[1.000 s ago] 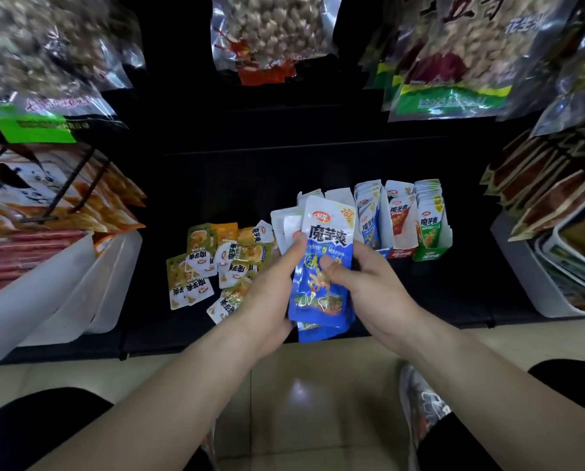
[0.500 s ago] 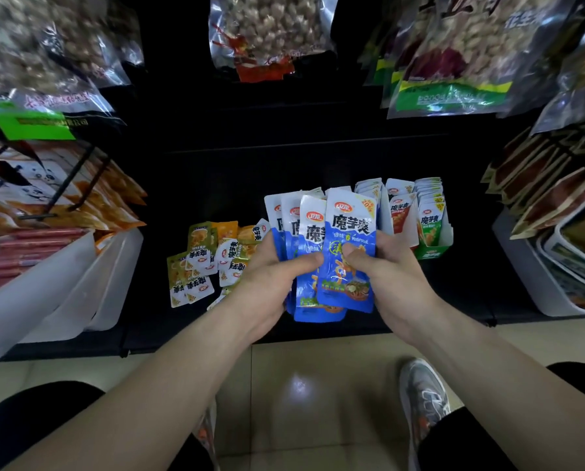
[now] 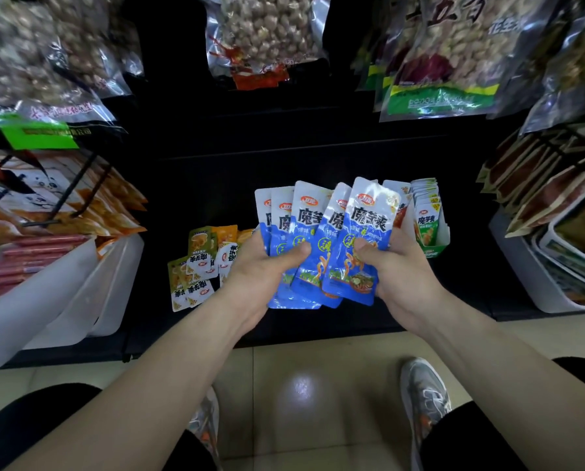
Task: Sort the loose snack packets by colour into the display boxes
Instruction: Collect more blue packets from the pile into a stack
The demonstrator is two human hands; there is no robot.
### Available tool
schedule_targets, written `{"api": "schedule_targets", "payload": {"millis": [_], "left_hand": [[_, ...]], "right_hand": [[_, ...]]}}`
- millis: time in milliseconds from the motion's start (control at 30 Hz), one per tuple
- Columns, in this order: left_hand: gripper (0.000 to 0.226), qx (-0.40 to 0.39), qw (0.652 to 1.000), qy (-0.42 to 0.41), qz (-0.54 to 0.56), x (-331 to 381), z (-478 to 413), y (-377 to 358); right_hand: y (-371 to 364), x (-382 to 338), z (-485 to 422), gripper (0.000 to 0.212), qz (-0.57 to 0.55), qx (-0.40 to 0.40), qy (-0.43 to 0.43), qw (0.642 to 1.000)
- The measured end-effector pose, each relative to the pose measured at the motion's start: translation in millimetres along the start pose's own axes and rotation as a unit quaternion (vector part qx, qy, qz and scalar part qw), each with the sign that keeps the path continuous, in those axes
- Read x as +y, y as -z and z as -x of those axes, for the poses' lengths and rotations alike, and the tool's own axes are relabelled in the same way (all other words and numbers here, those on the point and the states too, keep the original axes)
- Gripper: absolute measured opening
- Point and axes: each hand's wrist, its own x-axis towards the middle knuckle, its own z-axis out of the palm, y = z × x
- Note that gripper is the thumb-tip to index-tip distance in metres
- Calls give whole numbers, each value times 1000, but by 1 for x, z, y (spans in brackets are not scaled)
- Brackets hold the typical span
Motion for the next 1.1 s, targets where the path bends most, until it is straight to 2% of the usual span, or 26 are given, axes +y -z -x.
{"api": "schedule_targets", "payload": {"millis": [167,267,333,467,600,700,767,800,900,1033,1100], "left_hand": [[28,8,999,-5,-32,-1,2,-1],[16,18,998,38,36,2,1,-3],[18,24,996,60,67,3,0,-3],[22,0,998,45,38,-5,0,-8],[36,-31,999,15,-37,-16,-1,-17],[23,-28,995,-15,-97,-22,-3,-21],[26,-30,992,-19,-121,-27,-4,-23],[32,-31,990,-22,-133,-29,-5,-23],[44,-47,985,-22,-167,-34,-8,-26],[39,-67,981,-25,-178,-43,-10,-37],[44,-80,981,-27,-172,-48,-12,-45]], "right_hand": [[1,3,-1,29,-1,-23,0,1000],[1,2,-1,27,13,-12,16,1000],[1,2,-2,25,28,-2,32,999],[-5,7,-1,29,53,-3,38,998],[-11,9,1,21,61,-6,26,998],[-14,11,0,16,79,-9,-1,997],[-14,10,0,9,80,-8,-28,996],[-14,10,0,10,82,-7,-38,996],[-9,9,-1,38,76,-10,-57,995],[-1,16,-4,13,57,-15,-73,996],[-1,18,-4,20,63,-11,-77,995]]}}
